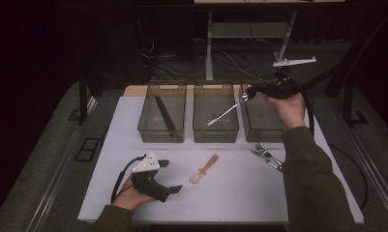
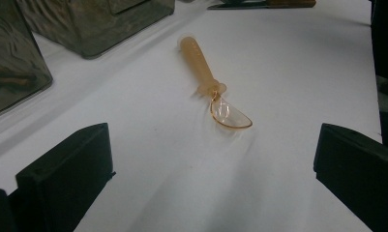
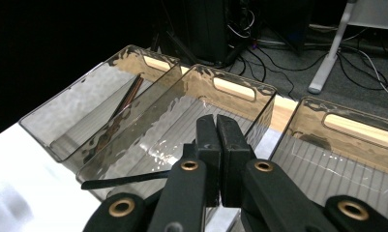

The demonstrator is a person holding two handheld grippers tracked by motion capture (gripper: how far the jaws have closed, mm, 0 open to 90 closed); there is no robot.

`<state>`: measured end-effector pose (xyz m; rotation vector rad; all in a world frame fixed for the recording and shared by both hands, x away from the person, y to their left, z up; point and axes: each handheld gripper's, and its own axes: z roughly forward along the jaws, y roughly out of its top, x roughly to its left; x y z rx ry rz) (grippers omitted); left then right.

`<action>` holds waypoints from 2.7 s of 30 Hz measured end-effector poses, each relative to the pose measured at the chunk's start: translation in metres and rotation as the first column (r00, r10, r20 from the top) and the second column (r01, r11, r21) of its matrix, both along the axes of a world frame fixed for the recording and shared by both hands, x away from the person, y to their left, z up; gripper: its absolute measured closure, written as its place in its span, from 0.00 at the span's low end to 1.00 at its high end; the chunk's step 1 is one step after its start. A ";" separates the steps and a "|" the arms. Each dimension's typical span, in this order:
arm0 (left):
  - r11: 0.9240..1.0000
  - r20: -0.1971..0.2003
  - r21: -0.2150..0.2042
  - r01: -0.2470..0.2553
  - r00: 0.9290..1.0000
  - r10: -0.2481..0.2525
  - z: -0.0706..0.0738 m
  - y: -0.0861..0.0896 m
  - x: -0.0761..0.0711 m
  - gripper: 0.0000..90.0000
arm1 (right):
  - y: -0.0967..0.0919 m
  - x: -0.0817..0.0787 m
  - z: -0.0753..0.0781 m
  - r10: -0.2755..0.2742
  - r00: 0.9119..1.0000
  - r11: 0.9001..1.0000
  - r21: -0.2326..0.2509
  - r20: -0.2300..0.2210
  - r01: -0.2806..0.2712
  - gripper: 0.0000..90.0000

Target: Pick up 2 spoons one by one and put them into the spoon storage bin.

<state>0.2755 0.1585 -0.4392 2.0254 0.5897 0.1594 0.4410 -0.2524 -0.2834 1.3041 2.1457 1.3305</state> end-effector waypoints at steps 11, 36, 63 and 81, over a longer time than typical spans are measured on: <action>1.000 -0.001 0.002 0.007 1.000 -0.007 0.001 0.001 0.000 0.00 | 0.029 0.022 -0.027 0.006 0.999 1.000 -0.008 -0.044 -0.007 0.99; 1.000 -0.002 -0.012 0.009 1.000 -0.009 0.001 0.001 0.001 0.00 | 0.058 0.043 -0.080 0.009 0.985 0.997 -0.076 -0.172 -0.023 0.99; 1.000 -0.008 -0.006 0.005 1.000 -0.005 -0.001 -0.001 0.001 0.00 | 0.043 0.001 -0.064 0.080 0.997 0.993 -0.083 -0.022 -0.081 0.29; 1.000 -0.008 0.022 0.000 1.000 0.000 -0.002 -0.001 0.002 0.00 | 0.020 -0.066 -0.075 0.128 0.990 0.985 -0.121 0.054 -0.121 0.02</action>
